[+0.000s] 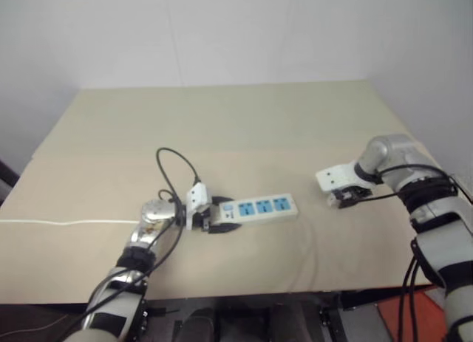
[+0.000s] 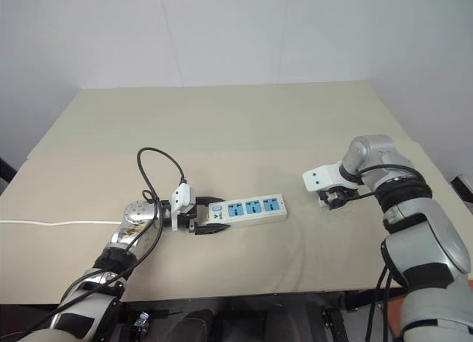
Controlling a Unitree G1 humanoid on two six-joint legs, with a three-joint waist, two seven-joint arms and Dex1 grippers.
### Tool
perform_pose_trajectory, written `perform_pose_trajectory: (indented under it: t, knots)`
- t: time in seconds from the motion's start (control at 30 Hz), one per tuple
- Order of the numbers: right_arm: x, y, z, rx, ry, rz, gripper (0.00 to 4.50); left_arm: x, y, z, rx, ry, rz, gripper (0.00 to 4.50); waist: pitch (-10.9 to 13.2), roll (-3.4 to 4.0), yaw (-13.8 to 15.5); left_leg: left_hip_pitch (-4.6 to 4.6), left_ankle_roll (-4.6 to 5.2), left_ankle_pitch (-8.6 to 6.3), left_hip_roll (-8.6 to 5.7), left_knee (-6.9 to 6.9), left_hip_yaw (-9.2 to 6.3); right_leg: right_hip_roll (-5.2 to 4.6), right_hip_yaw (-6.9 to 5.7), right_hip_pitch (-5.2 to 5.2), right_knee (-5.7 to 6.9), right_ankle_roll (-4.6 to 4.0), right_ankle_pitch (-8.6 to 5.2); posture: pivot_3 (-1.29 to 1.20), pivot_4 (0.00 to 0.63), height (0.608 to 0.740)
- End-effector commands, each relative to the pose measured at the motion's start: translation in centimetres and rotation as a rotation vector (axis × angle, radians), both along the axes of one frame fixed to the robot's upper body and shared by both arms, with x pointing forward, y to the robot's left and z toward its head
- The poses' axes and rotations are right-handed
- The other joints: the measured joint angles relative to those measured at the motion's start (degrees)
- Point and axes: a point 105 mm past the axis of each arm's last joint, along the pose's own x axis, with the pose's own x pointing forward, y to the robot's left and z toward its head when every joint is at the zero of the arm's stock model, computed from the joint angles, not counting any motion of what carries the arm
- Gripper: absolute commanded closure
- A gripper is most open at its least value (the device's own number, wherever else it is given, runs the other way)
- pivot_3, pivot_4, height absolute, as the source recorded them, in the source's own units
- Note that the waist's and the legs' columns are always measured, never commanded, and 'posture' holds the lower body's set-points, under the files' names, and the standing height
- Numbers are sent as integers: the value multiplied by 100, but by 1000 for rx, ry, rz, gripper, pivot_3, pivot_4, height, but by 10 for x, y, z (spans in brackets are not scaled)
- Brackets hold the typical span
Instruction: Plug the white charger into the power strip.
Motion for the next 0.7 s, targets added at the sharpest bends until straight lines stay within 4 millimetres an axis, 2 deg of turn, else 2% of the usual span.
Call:
perform_pose_trajectory:
  t: [0.03,0.07,0.17,0.27,0.43,0.53,0.6,0.7]
  knots:
    - [6,15,3,15,-32,26,3209,-9,-8,-16,40,61,-43,1204,-2,-3,-16,0,0,0,0,0,0,0,0,0,0,0,0,0,150,740]
    - [7,17,2,18,-33,28,3379,-9,-8,-17,43,60,-41,1204,-4,-6,-22,3,0,0,0,0,1,1,3,1,2,-1,0,0,150,740]
    - [8,21,2,46,-55,27,3380,-8,-6,-17,48,59,-35,1204,-7,-10,-40,5,0,0,0,0,1,1,4,1,2,-1,1,0,150,740]
    - [13,29,19,167,-123,6,3380,-8,-4,-17,52,56,-31,1204,-6,-10,-54,4,0,0,0,-1,1,0,7,0,3,-1,1,0,150,740]
    - [13,70,72,594,-195,-9,3380,-8,-2,-15,52,51,-31,1204,-2,7,-3,-21,0,0,-2,-4,-1,-1,11,-27,10,-4,2,0,150,740]
    - [-10,106,102,1009,-125,63,3380,-9,-1,-15,62,52,-43,1204,-2,7,52,-34,0,0,2,-5,-5,1,7,-36,3,-5,3,0,150,740]
    - [-21,118,106,1177,-77,56,3380,-9,0,-15,65,51,-45,1204,-2,7,69,-40,0,-2,6,-8,-10,1,2,-37,-3,-6,3,0,150,740]
    - [-32,137,89,1336,-71,2,3380,-9,1,-14,68,49,-47,1204,-4,6,89,-57,0,-3,5,-6,-14,-1,1,-54,-3,-7,4,0,150,740]
